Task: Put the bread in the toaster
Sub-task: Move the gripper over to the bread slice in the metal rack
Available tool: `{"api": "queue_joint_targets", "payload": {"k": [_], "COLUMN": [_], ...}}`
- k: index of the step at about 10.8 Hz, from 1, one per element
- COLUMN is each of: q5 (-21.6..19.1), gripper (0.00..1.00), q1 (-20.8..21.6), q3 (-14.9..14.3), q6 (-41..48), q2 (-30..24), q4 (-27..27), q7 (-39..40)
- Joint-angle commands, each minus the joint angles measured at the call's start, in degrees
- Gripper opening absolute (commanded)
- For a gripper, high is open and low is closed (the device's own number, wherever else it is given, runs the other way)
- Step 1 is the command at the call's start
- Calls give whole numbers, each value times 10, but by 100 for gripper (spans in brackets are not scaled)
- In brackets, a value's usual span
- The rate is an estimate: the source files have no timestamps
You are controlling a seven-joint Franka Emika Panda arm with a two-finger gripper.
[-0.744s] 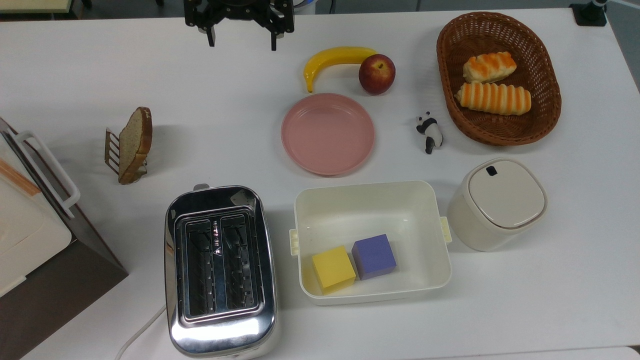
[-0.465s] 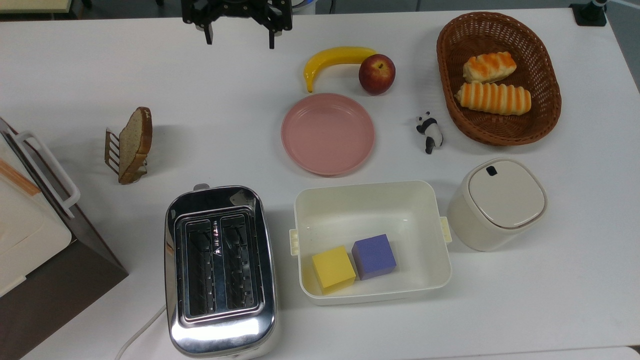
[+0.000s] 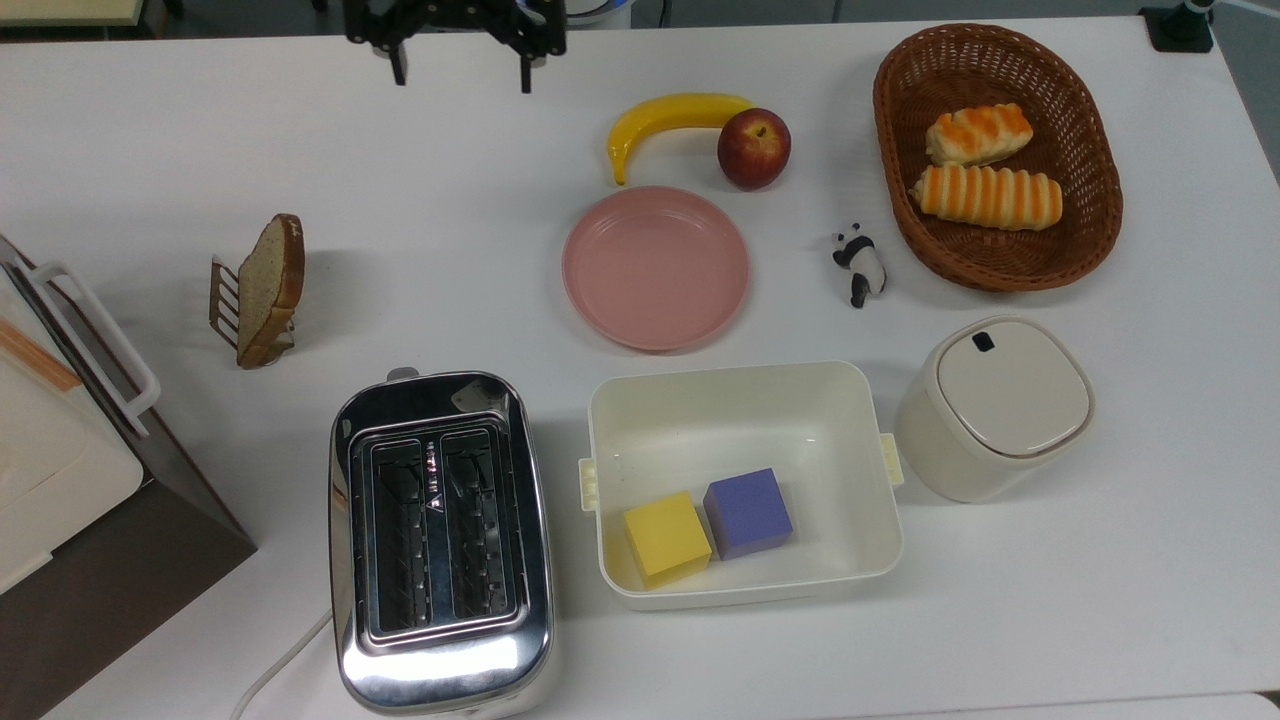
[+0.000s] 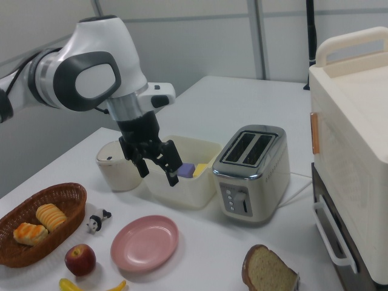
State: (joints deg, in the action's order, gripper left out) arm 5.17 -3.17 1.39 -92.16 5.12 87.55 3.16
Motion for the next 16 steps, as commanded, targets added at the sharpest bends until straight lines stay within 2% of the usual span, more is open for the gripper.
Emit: {"api": "queue_joint_targets", "payload": {"k": [1,4,6,10,14,16], "q5": [9,16,51,53,75,78], "gripper": [100,100,100,100,89,76], "q1": [-34,-75,-91,-126,-128,-131], "q3": [-3,-3,-3,-3,-3,-4], "q6": [21,12,-6,-61,-109,-134], "q2": [-6,18,48,89,125,145], "q4": [9,15,16,20,29,31], "q7": [90,101,123,151,159,159]}}
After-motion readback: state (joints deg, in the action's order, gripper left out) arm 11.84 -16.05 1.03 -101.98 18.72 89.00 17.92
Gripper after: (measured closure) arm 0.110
